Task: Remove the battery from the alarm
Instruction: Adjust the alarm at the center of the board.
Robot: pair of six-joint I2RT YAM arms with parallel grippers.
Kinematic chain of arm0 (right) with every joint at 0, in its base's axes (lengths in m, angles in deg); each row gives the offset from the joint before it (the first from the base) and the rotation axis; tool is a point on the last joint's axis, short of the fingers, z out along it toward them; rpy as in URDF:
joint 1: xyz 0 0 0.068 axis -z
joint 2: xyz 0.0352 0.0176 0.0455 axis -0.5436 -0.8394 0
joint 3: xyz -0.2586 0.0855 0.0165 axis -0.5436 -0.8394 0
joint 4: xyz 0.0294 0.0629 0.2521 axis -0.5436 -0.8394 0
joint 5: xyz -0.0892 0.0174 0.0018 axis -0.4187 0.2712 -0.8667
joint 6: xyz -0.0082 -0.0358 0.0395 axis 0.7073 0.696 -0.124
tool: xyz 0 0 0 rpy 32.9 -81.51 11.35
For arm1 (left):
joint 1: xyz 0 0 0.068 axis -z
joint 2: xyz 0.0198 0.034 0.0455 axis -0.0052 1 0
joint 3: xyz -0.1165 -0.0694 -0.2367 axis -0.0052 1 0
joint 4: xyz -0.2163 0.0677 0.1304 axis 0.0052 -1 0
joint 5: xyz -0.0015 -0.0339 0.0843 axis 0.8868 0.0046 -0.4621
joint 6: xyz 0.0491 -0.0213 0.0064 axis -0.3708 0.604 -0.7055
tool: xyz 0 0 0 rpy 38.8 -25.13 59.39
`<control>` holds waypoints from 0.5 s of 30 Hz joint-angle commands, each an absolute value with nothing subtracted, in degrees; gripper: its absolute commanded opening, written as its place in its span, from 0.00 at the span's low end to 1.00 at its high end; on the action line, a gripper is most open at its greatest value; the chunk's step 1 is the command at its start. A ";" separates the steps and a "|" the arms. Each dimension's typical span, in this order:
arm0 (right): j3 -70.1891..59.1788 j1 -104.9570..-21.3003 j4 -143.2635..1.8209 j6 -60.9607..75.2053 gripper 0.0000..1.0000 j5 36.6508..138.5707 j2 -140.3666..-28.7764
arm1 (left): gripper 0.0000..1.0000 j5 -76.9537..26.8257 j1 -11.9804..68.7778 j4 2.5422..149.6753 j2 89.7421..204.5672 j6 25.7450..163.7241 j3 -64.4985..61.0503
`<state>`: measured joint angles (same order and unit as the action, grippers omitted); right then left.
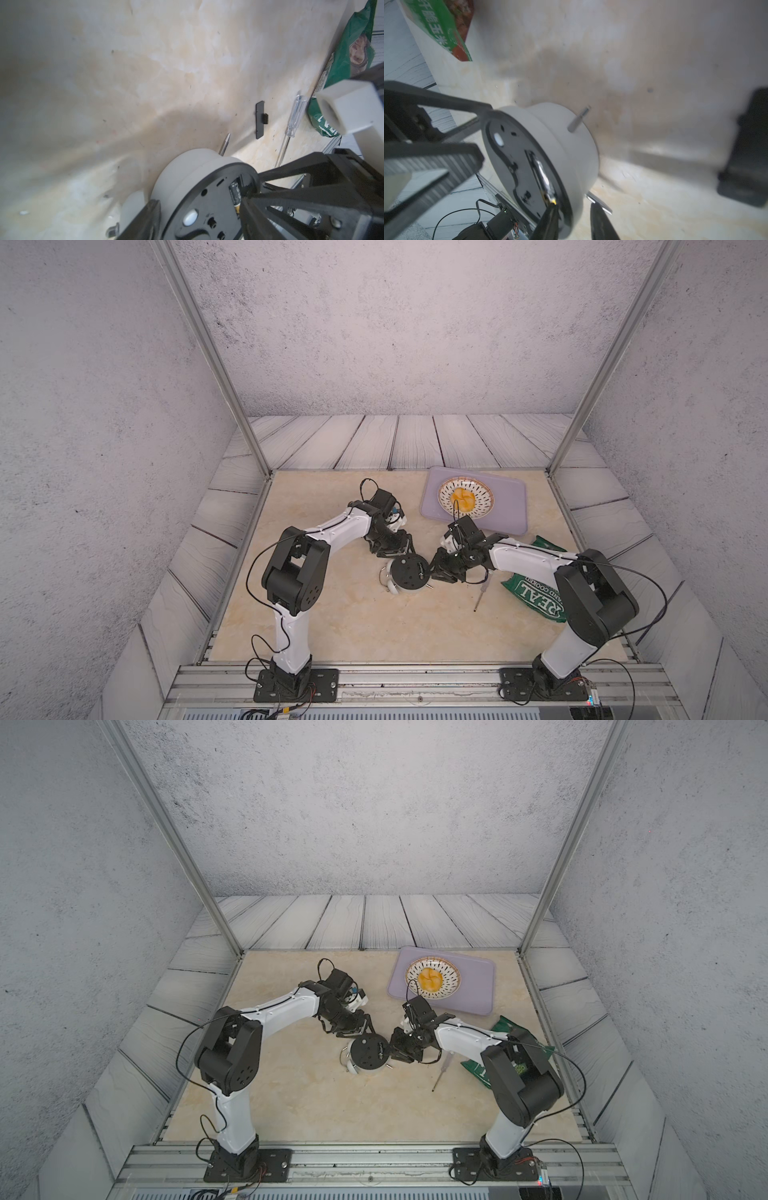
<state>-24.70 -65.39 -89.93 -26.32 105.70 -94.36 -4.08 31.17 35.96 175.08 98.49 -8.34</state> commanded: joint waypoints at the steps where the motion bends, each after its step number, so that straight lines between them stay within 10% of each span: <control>1: -19.71 -65.62 -89.15 -25.66 0.31 107.54 -98.61 | 0.65 -2.57 31.05 34.69 172.16 100.92 -4.20; 15: 14.29 -67.25 -112.07 -1.88 0.29 108.70 -120.59 | 0.66 -1.74 27.63 37.45 163.37 104.04 7.69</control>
